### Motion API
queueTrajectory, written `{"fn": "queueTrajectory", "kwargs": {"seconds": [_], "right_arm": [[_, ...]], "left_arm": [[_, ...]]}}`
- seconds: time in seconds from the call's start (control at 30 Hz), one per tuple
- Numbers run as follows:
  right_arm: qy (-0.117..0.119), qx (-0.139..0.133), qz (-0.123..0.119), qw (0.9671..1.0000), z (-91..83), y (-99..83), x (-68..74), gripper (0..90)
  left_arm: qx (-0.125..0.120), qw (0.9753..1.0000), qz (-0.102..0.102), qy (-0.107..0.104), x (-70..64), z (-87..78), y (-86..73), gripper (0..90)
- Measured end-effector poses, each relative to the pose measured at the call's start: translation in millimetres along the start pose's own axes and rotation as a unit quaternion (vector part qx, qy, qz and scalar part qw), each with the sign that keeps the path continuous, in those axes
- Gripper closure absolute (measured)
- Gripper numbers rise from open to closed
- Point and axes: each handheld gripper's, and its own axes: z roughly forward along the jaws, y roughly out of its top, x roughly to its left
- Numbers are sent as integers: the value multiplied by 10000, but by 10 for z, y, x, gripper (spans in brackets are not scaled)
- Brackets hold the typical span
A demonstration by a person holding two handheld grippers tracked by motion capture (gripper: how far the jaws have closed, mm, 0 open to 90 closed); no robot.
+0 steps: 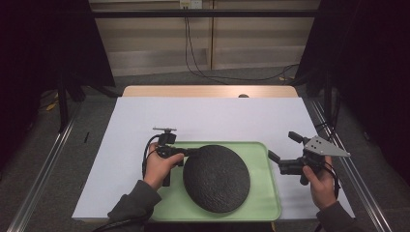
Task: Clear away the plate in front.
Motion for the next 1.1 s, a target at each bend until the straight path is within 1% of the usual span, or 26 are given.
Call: {"fn": "queueTrajectory", "kwargs": {"seconds": [0.03,0.07,0.1,0.17,0.2,0.27,0.3,0.4,0.43,0.6,0.63,0.73,0.77,0.8,0.83,0.87,0.9,0.93,0.97,1.0,1.03,1.07,1.1], "right_arm": [[19,-4,-11,10000,-1,1,1,0],[-3,-1,14,10000,-1,2,5,0],[-4,3,4,10000,-3,2,4,0],[-40,-7,34,10000,-2,3,7,0],[-48,-4,23,10000,-2,3,5,0],[-47,-1,31,10000,-3,3,5,0],[-48,-4,34,10000,-4,4,6,0],[-42,-19,22,10000,-3,5,5,0],[-44,-17,26,10000,-3,4,5,0],[-33,-21,0,10000,0,4,7,0],[-16,-11,-49,10000,-3,4,4,0],[-33,-27,1,10000,-4,5,6,0],[-41,-17,9,10000,-5,5,6,0],[-49,-3,24,10000,-5,3,5,0],[-28,11,-7,10000,-4,1,3,0],[0,12,-35,10000,-2,0,1,0],[-20,-11,17,10000,1,2,11,0],[-8,-1,-46,10000,-3,1,5,0],[-9,-4,-43,10000,-4,3,7,0],[-7,0,-32,10000,-8,4,7,0],[-7,0,-32,10000,-8,4,7,0],[-25,-15,5,10000,-6,3,5,0],[-30,-12,11,10000,-8,3,3,0]], "left_arm": [[-32,10000,-14,19,15,6,-3,832],[-36,10000,-57,-9,13,12,-5,832],[-33,10000,6,-4,24,13,-3,832],[-29,10000,44,10,39,16,1,831],[-22,10000,-17,15,39,25,1,831],[-11,10000,-38,39,40,32,0,825],[-8,10000,26,83,67,41,-1,823],[11,10000,1,66,79,43,-7,822],[-9,9999,-10,100,90,45,-4,823],[15,10000,8,95,119,67,15,822],[24,10000,-54,79,122,89,22,820],[37,9999,-24,105,134,108,40,816],[30,9998,52,174,146,109,51,817],[-38,9996,83,260,144,109,57,821],[-38,9996,83,260,144,109,57,839],[-120,9991,118,386,160,93,85,885],[-120,9991,118,386,160,93,85,900],[-233,9996,-66,160,164,82,112,900],[-203,9989,195,379,140,77,129,896],[-204,9987,268,389,122,76,139,883],[-204,9987,268,389,122,76,139,882],[-265,9986,263,366,90,69,155,871],[-267,9982,353,396,84,61,163,859]]}}
